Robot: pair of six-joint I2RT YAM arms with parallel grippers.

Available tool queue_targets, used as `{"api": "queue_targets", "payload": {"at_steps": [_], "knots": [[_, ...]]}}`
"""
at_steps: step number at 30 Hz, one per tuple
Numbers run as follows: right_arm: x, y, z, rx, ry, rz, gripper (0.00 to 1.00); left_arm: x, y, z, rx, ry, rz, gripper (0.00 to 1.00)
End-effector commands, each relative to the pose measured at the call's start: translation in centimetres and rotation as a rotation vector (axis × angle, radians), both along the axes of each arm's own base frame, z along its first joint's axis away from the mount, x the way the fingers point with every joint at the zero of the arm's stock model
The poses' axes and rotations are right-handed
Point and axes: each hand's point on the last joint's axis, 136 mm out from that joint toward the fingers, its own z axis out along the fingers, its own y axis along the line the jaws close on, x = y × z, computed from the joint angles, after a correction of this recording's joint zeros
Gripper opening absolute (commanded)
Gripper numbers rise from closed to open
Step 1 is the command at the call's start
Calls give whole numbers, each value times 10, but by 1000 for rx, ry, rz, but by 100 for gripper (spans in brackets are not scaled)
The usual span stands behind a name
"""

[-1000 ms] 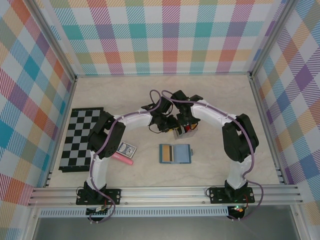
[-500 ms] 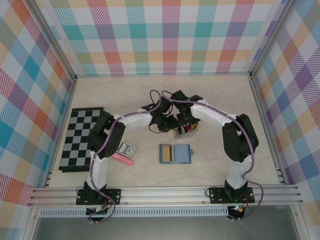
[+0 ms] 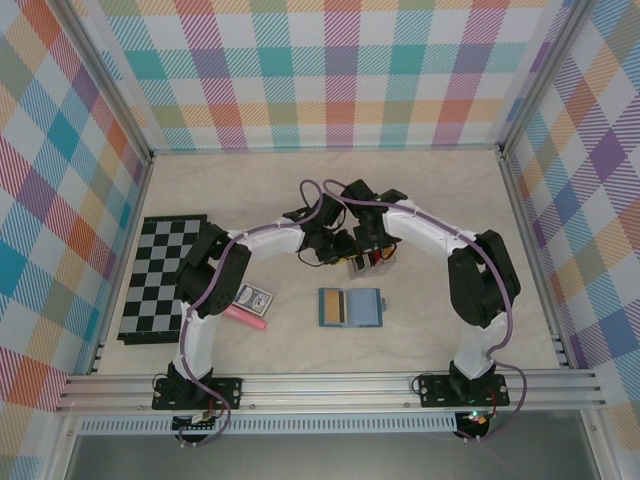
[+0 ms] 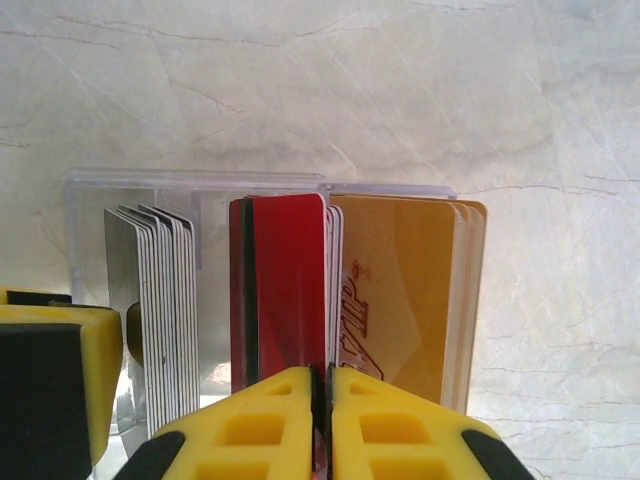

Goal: Put the credit cards into the card holder
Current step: Pick up the credit card from the storage box.

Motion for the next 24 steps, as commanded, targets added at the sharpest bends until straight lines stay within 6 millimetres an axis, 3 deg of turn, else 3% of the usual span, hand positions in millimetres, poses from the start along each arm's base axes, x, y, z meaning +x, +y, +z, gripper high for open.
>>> {"api": "queue_targets", "payload": {"at_steps": [1, 9, 14, 20, 24], "knots": [[-6, -13, 15, -19, -15, -33, 9, -12, 21, -15, 74, 46, 5, 25], [-16, 5, 23, 171, 14, -57, 2, -11, 20, -9, 67, 33, 1, 25], [-20, 12, 34, 340, 22, -91, 0, -7, 17, 9, 37, -9, -2, 30], [-21, 20, 43, 483, 36, -104, 0, -2, 12, 39, -17, -67, -4, 42], [-23, 22, 58, 561, 17, -119, 0, -1, 20, 60, -56, -105, 24, 54]]}}
